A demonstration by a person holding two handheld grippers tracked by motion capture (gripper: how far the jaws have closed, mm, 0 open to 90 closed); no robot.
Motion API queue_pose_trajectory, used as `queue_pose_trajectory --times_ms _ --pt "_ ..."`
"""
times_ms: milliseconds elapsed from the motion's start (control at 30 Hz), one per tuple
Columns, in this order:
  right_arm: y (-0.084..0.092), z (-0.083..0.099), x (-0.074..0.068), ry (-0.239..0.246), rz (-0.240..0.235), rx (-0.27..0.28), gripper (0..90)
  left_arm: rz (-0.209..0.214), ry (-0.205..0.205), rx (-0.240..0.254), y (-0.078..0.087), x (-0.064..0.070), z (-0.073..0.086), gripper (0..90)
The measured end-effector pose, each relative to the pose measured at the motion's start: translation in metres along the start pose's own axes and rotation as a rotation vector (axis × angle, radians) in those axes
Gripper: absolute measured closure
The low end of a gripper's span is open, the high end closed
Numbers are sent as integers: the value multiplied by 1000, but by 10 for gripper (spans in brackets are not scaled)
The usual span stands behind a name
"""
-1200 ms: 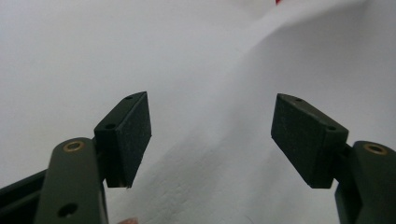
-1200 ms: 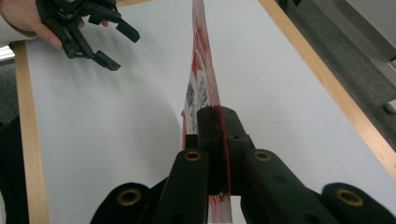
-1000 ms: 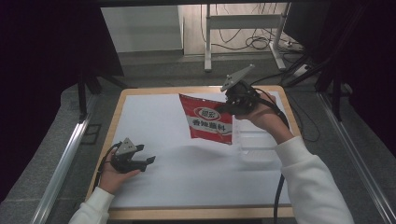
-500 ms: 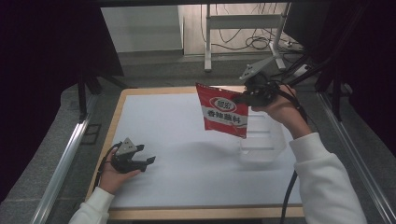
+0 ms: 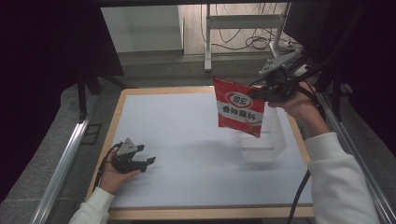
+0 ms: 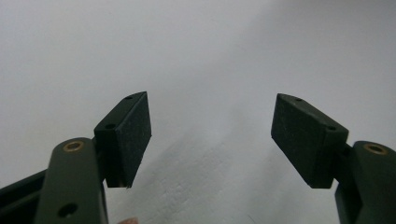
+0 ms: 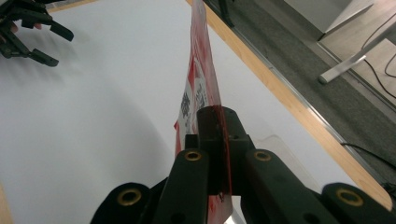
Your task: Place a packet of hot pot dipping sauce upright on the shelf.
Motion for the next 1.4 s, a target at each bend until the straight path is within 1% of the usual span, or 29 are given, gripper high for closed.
queue_pose_trajectory --times_ms 133,267,433,633,867,1033,1133,1200,1400 --pt "7 5 6 -5 17 1 888 -1 1 0 0 0 0 286" --pt "13 14 14 -21 33 -1 888 0 -1 -1 0 0 0 285" --pt "18 26 24 -48 42 -2 888 -3 2 -1 0 0 0 286" --pt "19 37 34 -64 48 -9 887 -5 -6 -10 -2 0 0 286" --pt "15 43 45 -65 43 -20 887 -13 -10 -10 -2 0 0 286" --pt "7 47 52 -55 57 -30 887 -15 -11 -13 -2 0 0 285" --pt "3 50 58 -54 60 -24 887 -17 -11 -13 -2 0 1 286" --pt "1 52 60 -55 57 -7 887 -19 -11 -14 -2 0 1 286" --pt "-2 49 62 -37 59 9 887 -18 -13 -17 -2 0 1 285"
Point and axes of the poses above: each handheld gripper's, and its own axes: y roughly backward along the jaws, z roughly out of its underside, x roughly to its right, the point moved 1 cm from there along -y, roughly forward along the jaws, and after that the axes turned 3 degrees about z, right-handed, at the moved point
